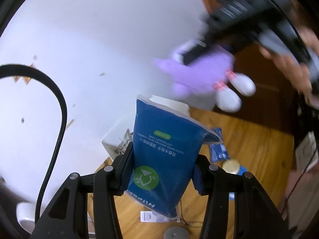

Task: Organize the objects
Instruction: 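Carry the wipes packet and purple plush over the white tray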

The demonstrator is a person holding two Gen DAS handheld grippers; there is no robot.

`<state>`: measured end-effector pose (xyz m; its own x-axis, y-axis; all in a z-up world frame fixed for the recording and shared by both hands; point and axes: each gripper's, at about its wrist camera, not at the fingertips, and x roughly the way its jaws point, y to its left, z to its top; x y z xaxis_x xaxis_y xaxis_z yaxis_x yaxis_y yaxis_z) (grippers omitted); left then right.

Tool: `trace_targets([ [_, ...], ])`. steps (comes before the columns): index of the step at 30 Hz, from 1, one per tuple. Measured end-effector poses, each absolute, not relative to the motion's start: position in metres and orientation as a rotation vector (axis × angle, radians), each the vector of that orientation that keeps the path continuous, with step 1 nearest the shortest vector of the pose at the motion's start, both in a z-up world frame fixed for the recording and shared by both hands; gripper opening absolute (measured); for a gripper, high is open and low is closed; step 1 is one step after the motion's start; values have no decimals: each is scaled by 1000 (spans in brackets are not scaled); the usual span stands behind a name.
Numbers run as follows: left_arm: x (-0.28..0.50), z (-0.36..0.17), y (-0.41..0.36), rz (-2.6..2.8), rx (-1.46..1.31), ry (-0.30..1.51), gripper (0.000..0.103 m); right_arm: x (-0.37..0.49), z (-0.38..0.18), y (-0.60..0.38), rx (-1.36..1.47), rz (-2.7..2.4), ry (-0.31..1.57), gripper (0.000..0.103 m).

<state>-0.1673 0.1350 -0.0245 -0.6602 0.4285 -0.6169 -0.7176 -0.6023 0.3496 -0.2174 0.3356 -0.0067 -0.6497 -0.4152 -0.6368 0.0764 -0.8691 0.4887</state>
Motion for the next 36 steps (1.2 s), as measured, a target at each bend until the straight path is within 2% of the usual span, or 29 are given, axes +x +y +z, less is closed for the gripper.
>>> trace_targets([
  [7, -221, 7, 127, 2376, -715, 558, 53, -230, -12, 343, 1160, -2553, -653, 70],
  [17, -321, 17, 148, 2521, -920, 396, 53, -272, -26, 334, 1211, -2574, -617, 70],
  [24, -408, -13, 174, 2518, -1116, 208, 53, -331, -63, 324, 1272, -2580, -620, 70],
  [36, -500, -78, 211, 2459, -1286, 216, 53, -418, -165, 296, 1424, -2481, -693, 70],
])
